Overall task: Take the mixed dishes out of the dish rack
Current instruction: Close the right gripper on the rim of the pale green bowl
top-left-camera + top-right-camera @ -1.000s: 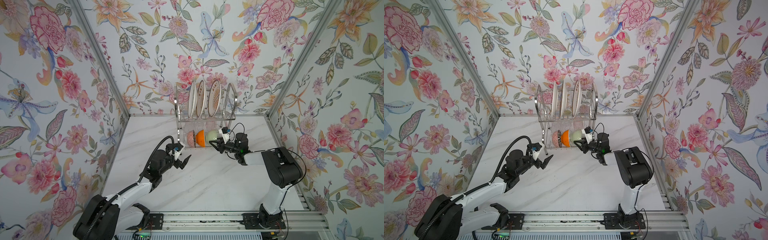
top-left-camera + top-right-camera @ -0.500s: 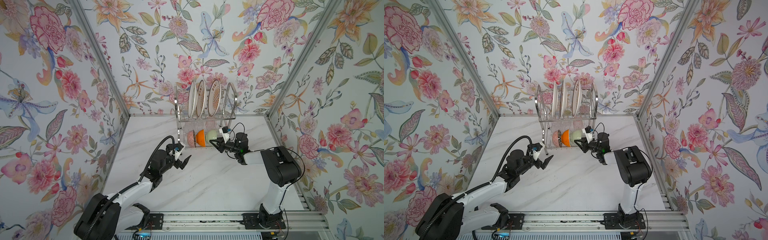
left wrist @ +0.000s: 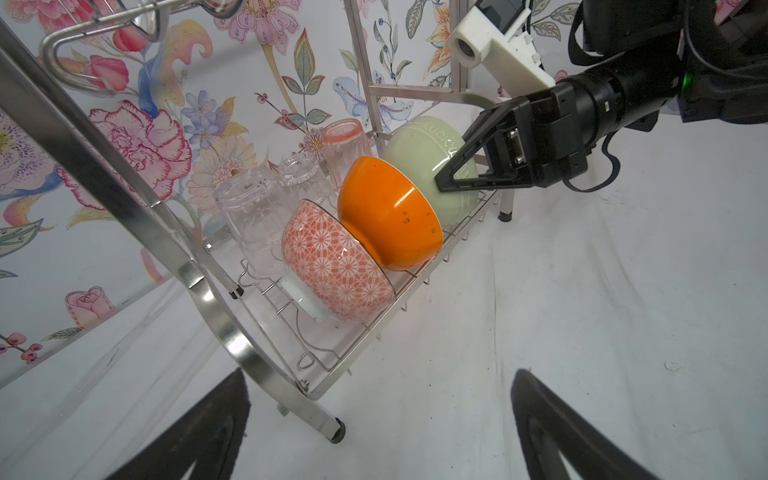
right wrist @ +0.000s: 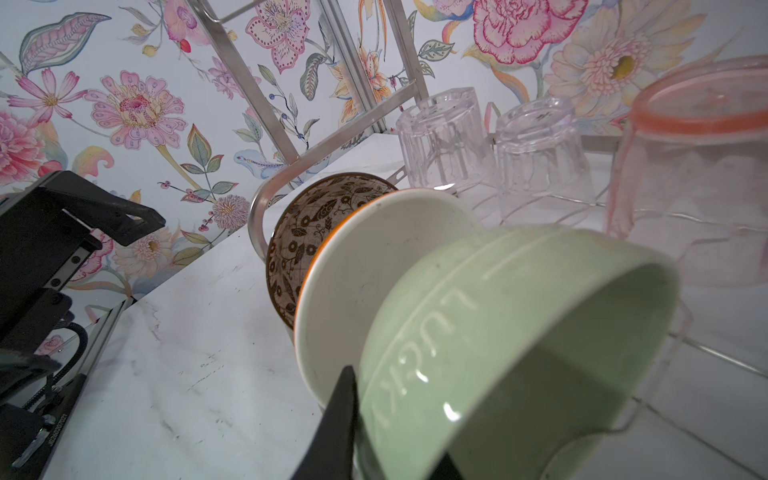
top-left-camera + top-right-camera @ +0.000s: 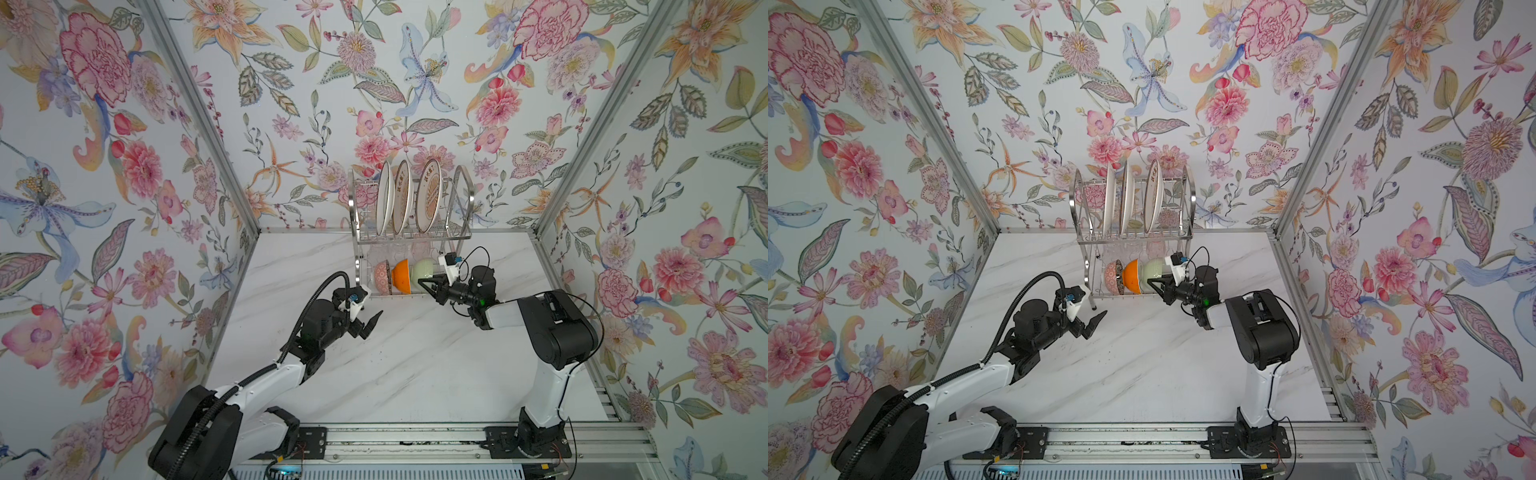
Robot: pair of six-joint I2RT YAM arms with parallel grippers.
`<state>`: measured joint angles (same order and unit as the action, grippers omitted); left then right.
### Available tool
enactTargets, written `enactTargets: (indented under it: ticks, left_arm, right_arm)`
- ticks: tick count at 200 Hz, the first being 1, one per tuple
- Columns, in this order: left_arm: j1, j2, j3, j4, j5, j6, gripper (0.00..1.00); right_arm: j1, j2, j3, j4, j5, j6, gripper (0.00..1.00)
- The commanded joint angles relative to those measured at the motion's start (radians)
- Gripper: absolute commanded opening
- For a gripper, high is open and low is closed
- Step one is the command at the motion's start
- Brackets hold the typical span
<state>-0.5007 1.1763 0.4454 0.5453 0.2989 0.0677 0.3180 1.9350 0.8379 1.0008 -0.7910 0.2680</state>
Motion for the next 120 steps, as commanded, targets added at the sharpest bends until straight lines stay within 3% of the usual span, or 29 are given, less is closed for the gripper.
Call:
enactTargets:
  ticks: [1, 120]
  left_arm:
    - [-0.013, 0.014, 0.023, 0.019, -0.020, 0.009, 0.99]
    - [-0.013, 0.029, 0.035, 0.025, -0.020, 0.011, 0.99]
  right_arm:
    - [-0.006, 0.008, 0.020, 0.101, -0.021, 0.008, 0.17]
    - [-0.029, 0.058, 0.031, 0.254, -0.045, 0.106, 0.07]
